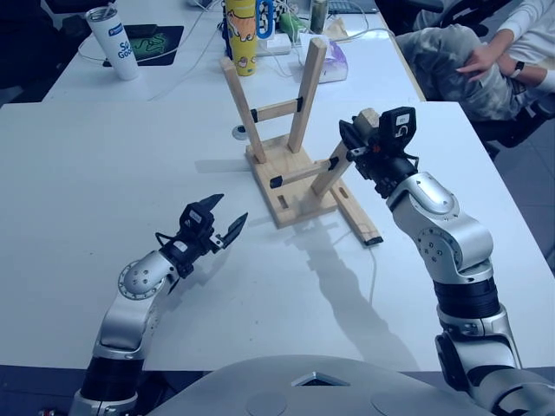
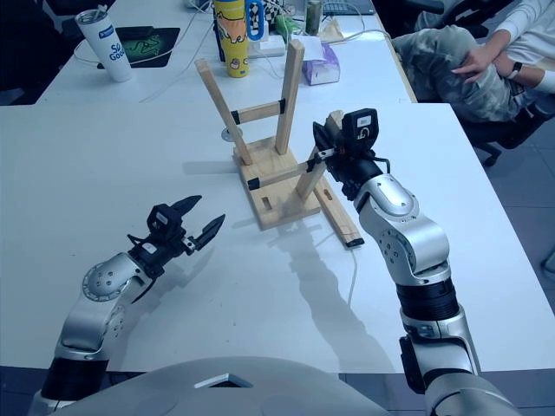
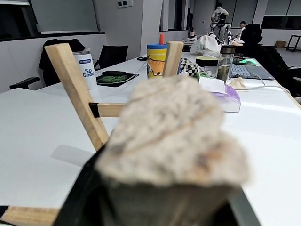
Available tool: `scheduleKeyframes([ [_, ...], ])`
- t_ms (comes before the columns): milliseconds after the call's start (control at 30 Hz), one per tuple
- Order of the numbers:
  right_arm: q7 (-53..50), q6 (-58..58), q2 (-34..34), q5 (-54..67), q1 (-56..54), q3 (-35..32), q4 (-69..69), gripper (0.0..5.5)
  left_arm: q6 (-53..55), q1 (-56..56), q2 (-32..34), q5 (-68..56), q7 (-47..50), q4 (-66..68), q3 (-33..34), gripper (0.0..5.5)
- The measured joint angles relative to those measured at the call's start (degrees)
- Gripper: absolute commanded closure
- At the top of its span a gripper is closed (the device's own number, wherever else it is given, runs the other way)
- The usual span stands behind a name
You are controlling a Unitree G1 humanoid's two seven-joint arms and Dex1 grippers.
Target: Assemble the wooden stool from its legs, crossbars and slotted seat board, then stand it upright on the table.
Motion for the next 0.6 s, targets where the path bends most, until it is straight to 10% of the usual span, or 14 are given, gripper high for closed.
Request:
scheduleKeyframes([
  [167,0.0,1.4,2.0,-3.2,0.4,-1.3,1.7,3.39,-0.1,-0.2,0.0,0.4,0.0,0.2,-0.3,2.14],
  [600,-3.9,-2.4,9.3,-0.1,-11.7,-17.2,-1.6,3.39,-0.5,-0.5,-0.1,0.6,0.2,0.4,-0.6,2.14],
])
